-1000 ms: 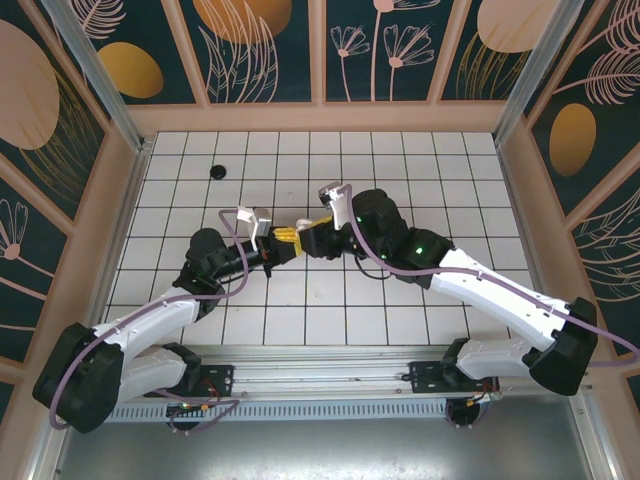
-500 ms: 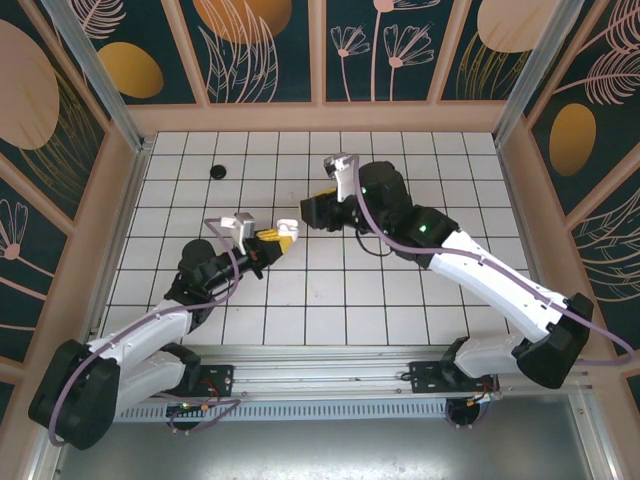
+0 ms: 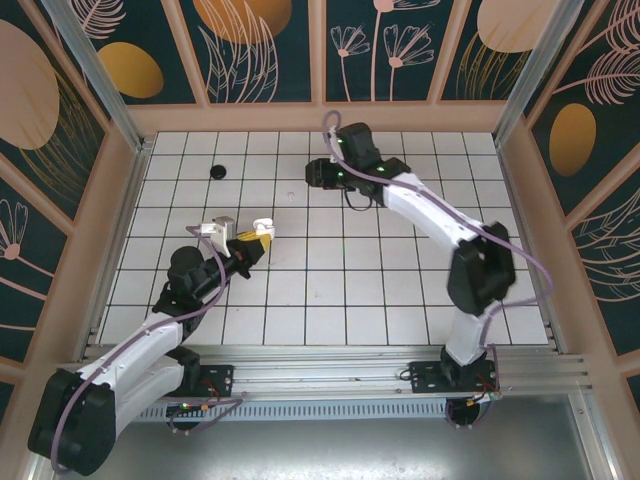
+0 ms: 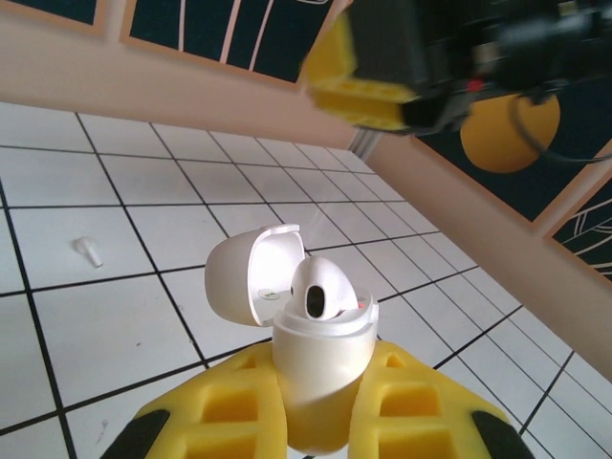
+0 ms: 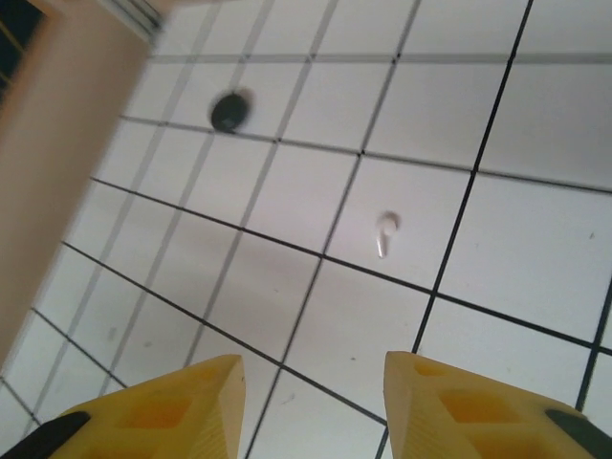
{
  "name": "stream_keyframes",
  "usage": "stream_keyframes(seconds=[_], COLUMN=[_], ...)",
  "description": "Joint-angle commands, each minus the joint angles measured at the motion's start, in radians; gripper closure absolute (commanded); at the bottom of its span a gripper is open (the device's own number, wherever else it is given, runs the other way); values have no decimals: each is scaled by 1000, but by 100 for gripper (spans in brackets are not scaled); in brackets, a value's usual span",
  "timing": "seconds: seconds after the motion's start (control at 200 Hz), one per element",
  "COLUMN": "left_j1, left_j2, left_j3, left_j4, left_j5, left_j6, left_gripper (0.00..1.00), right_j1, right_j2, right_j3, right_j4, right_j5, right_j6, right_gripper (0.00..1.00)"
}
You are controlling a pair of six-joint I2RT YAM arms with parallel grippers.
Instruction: Insert the wireless bluetooth earbuds into the charging case
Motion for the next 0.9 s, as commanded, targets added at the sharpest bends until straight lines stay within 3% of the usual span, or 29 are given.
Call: stream_keyframes(seconds=[0.0, 0.315, 0.896], left_j1=[7, 7, 7], left_j2=[-14, 12, 28], left_j3=[4, 51, 58], left_j4=[-42, -114, -123], left_j5=[-22, -25, -22], left_j6=[40, 100, 112], left_gripper=[100, 100, 100], right_j1=[0, 10, 73], right_j2=[158, 572, 713], right_j3=[167, 625, 703], right_j4=[-106, -286, -217], right_j5=[-12, 19, 206], right_j6=[8, 15, -22], right_gripper=[60, 63, 61])
